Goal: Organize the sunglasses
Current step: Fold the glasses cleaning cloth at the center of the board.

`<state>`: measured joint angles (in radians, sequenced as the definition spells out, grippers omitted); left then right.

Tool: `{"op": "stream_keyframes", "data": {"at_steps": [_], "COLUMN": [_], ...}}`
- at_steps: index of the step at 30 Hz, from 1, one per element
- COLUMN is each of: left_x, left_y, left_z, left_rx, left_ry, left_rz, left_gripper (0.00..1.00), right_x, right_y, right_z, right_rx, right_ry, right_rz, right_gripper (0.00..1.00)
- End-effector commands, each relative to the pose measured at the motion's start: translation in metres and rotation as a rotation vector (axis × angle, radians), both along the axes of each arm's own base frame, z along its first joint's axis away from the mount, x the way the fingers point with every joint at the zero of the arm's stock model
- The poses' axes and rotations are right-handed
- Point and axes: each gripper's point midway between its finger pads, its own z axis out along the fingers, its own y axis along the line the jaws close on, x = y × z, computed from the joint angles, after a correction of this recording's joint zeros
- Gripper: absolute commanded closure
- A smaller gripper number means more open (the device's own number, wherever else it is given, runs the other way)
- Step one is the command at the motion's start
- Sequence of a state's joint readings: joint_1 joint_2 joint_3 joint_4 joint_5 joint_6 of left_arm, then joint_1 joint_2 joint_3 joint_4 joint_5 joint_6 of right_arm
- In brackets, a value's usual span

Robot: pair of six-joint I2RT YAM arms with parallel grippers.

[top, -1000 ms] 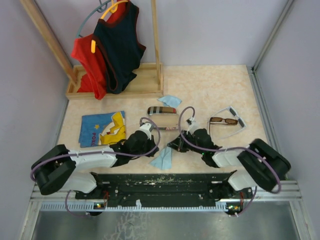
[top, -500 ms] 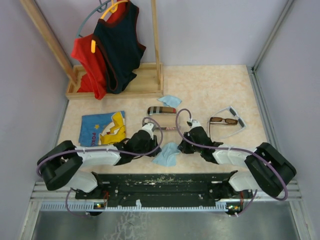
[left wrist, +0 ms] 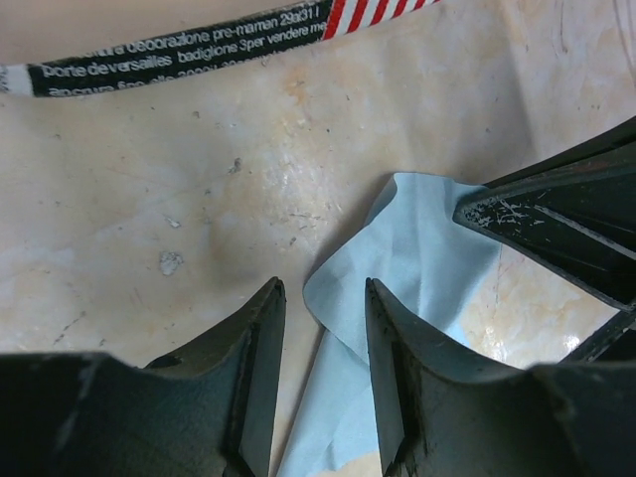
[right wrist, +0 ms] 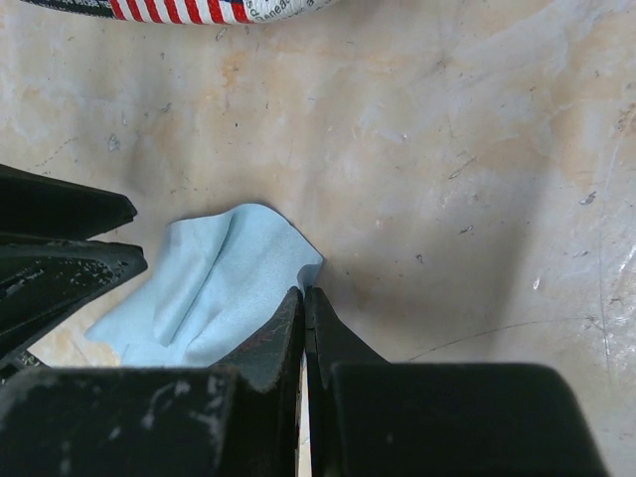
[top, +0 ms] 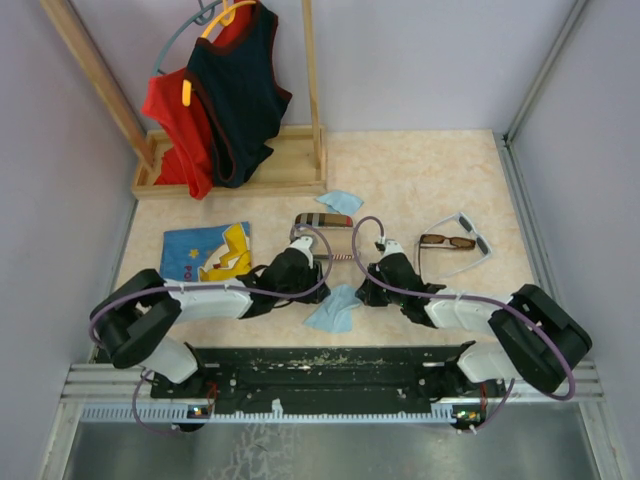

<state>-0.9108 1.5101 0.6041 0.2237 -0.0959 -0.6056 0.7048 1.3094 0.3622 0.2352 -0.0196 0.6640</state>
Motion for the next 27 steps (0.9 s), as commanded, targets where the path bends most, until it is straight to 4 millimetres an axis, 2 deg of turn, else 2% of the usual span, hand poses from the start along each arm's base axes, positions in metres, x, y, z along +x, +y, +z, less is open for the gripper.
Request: {"op": "stream_keyframes", "data": {"at_steps": [1, 13, 27], "left_x": [-0.005, -0.015, -0.022], "left_y": [-0.009, -0.012, -0.012], "left_z": [-0.002, -0.017, -0.019], "left_rx": [-0.008, 0.017, -0.005], "left_ry": [0.034, 0.085, 0.085], "left_rz": [-0.046, -0.079, -0.094], "left_gripper": [0.56, 0.58, 0.85], "right_x": [0.008, 0.007, 0.007], "right_y": [0.004, 0.006, 0.007], "right_z": [0.004, 0.003, 0.0], "right_rx": [0.0, 0.012, 0.013], "right_ry": [-0.014, -0.011, -0.003], "right_rz": [-0.014, -0.007, -0.01], "right_gripper": [1.0, 1.0, 1.0]}}
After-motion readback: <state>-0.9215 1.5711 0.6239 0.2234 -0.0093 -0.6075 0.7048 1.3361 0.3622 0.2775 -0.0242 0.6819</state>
